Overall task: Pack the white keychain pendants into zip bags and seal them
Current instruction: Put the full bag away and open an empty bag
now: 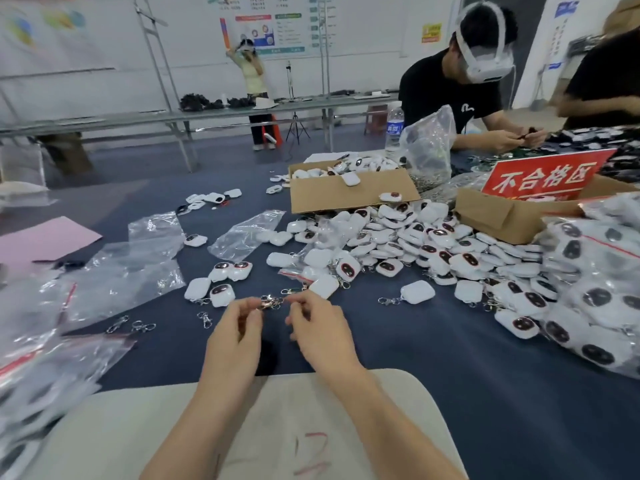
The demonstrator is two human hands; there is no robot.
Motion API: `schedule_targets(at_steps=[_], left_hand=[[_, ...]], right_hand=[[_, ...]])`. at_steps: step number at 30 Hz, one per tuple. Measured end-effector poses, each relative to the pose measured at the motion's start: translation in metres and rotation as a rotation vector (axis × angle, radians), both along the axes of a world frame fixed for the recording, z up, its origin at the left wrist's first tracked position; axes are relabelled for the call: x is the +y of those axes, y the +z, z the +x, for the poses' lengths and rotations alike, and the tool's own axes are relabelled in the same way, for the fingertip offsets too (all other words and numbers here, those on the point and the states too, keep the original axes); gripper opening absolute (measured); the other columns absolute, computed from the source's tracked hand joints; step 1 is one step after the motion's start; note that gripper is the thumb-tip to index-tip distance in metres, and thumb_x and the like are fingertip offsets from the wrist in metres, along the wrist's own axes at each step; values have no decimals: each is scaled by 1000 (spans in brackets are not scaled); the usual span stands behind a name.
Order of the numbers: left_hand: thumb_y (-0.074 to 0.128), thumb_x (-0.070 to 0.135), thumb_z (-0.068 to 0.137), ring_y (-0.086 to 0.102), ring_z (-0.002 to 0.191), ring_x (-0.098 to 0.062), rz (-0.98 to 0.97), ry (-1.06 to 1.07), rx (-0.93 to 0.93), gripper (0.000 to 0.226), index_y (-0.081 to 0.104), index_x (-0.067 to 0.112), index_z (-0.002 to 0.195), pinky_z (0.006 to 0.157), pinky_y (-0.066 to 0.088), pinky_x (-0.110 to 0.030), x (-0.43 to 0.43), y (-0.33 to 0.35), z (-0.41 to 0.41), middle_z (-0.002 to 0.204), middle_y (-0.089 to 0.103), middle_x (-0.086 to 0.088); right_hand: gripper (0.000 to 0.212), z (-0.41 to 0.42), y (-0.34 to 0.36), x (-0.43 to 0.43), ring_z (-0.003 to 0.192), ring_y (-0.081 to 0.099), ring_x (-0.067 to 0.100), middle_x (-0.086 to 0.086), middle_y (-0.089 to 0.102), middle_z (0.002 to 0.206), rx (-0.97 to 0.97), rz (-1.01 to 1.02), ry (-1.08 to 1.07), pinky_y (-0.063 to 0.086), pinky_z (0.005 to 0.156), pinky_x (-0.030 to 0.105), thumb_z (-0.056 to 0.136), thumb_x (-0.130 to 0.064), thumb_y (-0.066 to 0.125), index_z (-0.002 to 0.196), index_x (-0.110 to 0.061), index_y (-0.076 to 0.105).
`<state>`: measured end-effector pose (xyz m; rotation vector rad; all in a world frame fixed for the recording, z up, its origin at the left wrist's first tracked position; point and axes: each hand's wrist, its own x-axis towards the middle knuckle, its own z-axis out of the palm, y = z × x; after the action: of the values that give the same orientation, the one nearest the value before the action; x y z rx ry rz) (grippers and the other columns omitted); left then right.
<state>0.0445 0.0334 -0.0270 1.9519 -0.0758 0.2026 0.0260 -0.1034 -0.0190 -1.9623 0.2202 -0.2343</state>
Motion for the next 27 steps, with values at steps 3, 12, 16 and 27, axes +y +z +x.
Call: schedule_targets(at_steps=[3, 12, 16, 27], left_hand=[[50, 22, 103, 59, 89, 6, 100, 74, -39, 19, 62, 34, 111, 71, 40, -11, 17, 2, 23, 104, 67, 16], [46, 13, 100, 25, 145, -47, 707, 470, 182, 43, 46, 4, 142, 122, 13, -52, 92, 11, 103, 153, 36, -29], [44, 16, 103, 49, 126, -46, 787, 489, 139, 32, 61, 9, 129, 112, 30, -49, 96, 13, 109, 132, 59, -26], [66, 1, 95, 47, 133, 0, 180, -461, -374, 41, 75, 41, 90, 107, 34, -17, 9, 77, 33, 131, 62, 22]], right_hand=[[23, 9, -6, -4, 60, 70, 12, -3, 70, 77, -3, 60, -114, 60, 75, 45, 99, -28, 43, 101, -31, 65], [22, 17, -17, -7, 47, 64, 5, 0, 69, 81, 14, 217, -153, 50, 46, 22, 99, -23, 44, 102, -29, 65], [22, 17, -16, -7, 47, 63, 5, 2, 70, 82, 8, 241, -138, 48, 46, 19, 99, -22, 44, 101, -30, 64], [67, 3, 18, -51, 106, 72, 24, 5, 74, 119, 75, 979, 175, 60, 82, 40, 93, -75, 40, 128, -23, 64]])
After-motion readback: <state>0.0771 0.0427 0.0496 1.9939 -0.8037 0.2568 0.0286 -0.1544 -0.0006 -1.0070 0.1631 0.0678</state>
